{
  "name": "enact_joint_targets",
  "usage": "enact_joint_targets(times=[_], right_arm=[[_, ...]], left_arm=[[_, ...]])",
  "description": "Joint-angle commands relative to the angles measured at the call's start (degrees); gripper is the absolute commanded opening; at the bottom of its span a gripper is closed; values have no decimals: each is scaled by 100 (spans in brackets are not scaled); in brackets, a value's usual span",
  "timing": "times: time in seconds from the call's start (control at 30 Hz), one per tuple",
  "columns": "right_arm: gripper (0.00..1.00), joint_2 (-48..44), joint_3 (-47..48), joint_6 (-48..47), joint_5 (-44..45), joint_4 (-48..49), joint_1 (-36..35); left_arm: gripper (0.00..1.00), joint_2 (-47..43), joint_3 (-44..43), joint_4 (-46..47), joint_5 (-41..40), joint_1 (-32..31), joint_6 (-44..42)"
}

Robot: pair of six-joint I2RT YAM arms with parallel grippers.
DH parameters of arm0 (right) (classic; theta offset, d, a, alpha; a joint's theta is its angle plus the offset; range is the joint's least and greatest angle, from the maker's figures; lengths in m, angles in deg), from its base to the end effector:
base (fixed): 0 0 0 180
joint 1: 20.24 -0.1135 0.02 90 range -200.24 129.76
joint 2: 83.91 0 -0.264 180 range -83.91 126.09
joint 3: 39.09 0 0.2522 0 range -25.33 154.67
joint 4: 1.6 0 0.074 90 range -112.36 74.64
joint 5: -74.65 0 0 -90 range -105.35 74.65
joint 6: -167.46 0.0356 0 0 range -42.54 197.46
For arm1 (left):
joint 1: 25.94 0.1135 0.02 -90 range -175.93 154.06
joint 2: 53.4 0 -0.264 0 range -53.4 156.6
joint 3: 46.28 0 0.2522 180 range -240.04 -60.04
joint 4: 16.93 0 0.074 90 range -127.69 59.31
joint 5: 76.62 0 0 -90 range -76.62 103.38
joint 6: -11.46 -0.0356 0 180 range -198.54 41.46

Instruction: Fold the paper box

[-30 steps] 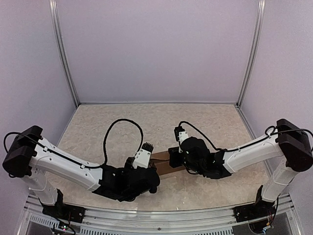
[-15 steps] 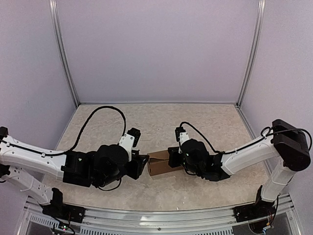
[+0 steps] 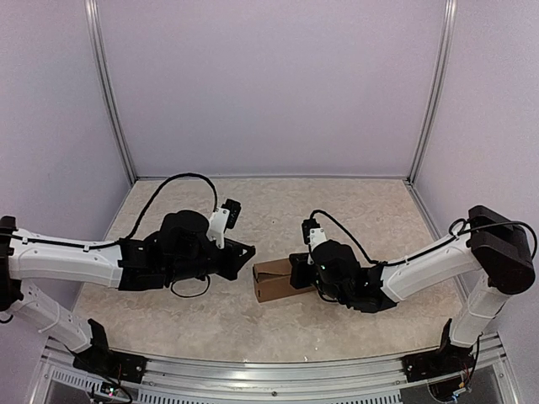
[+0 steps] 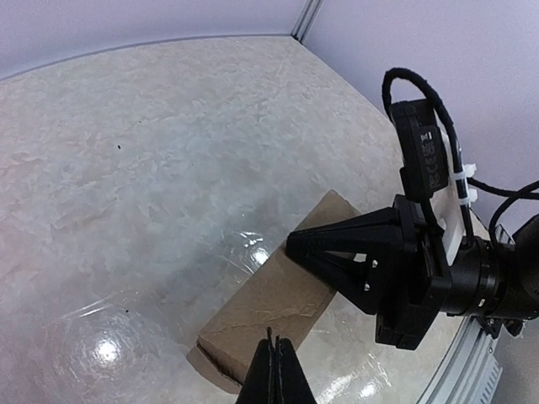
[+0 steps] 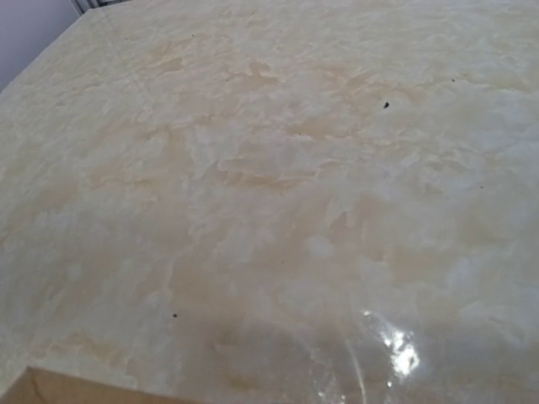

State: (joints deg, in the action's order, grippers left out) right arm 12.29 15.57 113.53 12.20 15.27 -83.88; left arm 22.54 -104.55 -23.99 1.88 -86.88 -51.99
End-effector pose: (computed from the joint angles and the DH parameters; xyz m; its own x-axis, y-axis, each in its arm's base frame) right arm 0.1627 0.2913 0.1647 -0.5077 0.1512 -0.8482 -0.3822 0.8428 0.3790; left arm 0.1495 -0.2545 0.2475 -0.5253 0.0436 -0.8498 0.5967 0.7308 -0.3314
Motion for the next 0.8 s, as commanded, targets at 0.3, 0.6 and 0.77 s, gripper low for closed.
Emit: enact_joint_targets(times=[0.3, 0.6, 0.77], right_arm=[[0, 139, -197, 5, -79, -653, -70], [0, 144, -195, 27, -83, -672, -70], [0, -59, -126, -27, -25, -796, -72]], left_arm=[[0, 1229, 1084, 2413, 2308, 674, 1039], [0, 1801, 1642, 3017, 2488, 753, 1320], [0, 1440, 1447, 2491, 2284, 753, 1060]])
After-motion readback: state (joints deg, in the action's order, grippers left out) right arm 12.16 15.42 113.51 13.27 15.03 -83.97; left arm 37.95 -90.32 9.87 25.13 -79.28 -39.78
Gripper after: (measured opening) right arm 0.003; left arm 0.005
